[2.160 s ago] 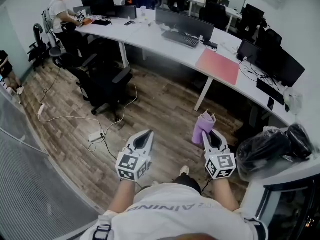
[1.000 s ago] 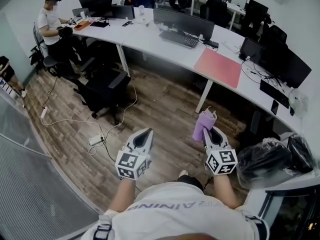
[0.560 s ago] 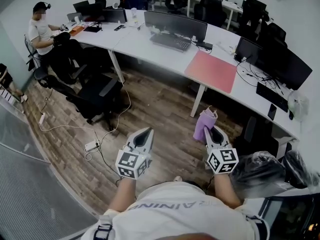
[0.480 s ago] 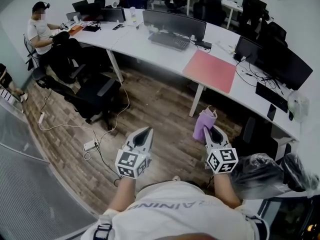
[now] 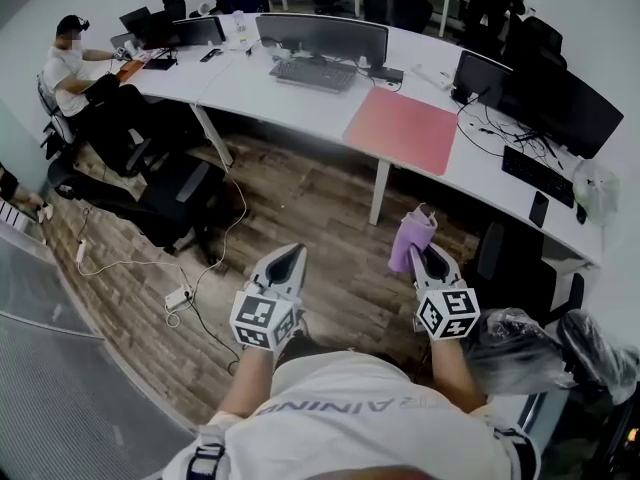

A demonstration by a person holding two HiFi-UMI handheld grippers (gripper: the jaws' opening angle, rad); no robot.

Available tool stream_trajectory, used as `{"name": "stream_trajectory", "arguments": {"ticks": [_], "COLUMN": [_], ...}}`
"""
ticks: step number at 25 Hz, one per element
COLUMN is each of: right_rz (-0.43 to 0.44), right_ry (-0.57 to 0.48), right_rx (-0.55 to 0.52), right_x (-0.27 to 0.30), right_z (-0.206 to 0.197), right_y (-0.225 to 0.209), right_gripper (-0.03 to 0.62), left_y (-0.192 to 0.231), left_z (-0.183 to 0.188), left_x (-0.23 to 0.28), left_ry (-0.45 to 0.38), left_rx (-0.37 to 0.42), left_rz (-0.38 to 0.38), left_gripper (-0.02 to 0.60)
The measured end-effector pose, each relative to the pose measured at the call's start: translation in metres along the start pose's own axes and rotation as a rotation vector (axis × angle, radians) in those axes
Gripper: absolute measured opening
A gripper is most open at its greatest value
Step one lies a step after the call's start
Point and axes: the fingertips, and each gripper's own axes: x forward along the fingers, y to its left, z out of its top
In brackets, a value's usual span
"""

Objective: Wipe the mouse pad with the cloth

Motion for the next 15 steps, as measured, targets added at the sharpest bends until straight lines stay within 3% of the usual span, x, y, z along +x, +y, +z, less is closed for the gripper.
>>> {"name": "stream_trajectory", "arguments": {"ticks": [8,15], "right_rz": [-0.078,-0.138], "right_ry": [-0.013,0.001], "right_rx": [0.015,0.024], "right_x": [0.022,0.073], "right_z": [0.007,0.014], "right_y": [-0.038,-0.049], "right_gripper": [0.092,0.092], "left_y": [0.007,0.048], "left_z": [0.009,0.022], "left_x": [0.057,0.108], "left_ry": [0.005,0.008], "left_rx": [0.014,0.013], "left_rz": [-0.079,-0.146], "left_gripper": [0.032,0.032]}}
